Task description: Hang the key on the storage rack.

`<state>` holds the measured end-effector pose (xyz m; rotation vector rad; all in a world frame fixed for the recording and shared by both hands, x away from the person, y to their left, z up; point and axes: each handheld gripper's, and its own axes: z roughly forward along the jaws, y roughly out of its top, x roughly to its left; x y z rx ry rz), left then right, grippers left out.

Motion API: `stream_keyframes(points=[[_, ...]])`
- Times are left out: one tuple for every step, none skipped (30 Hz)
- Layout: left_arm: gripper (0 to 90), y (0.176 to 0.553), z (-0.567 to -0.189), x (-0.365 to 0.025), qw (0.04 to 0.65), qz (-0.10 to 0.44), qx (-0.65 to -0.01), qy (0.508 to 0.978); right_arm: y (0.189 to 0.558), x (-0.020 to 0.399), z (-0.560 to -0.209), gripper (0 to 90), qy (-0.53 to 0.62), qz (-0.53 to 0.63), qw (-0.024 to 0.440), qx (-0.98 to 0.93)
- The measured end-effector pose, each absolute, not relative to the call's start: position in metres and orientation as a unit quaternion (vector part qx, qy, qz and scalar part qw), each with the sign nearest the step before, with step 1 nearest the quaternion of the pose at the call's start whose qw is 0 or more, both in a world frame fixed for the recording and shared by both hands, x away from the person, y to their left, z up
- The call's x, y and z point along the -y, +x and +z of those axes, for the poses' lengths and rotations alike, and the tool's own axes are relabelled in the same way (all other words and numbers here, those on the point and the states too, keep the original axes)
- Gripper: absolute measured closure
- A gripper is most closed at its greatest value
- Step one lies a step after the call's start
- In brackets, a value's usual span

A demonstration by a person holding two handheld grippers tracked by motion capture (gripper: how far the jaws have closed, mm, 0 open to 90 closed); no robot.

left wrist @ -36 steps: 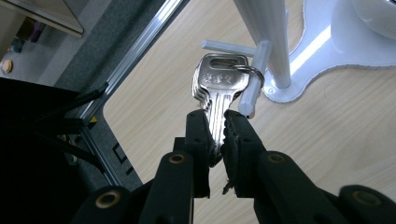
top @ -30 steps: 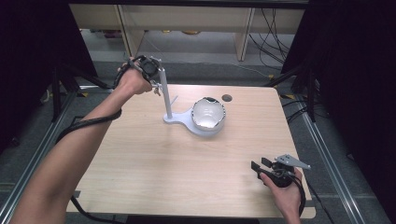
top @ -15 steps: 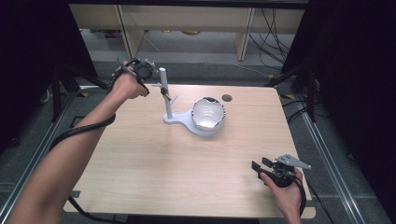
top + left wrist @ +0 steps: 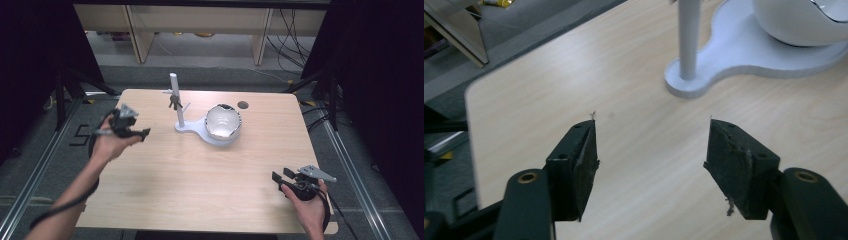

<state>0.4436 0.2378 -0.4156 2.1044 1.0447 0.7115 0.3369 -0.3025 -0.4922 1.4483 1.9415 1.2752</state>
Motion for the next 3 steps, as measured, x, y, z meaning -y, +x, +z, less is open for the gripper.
stream_keyframes(points=[[35.6,0.421,-0.443,-0.242,0.365,0.273,-0.390,0.800,0.337,0.303,-0.492,46.8,0.523,0.457,0.201,-0.691],[35.6,0.406,-0.456,-0.239,0.381,0.264,-0.416,0.782,0.337,0.303,-0.492,46.8,0.525,0.455,0.200,-0.691],[35.4,0.406,-0.456,-0.239,0.381,0.264,-0.416,0.782,0.337,0.303,-0.492,46.8,0.524,0.459,0.201,-0.689]])
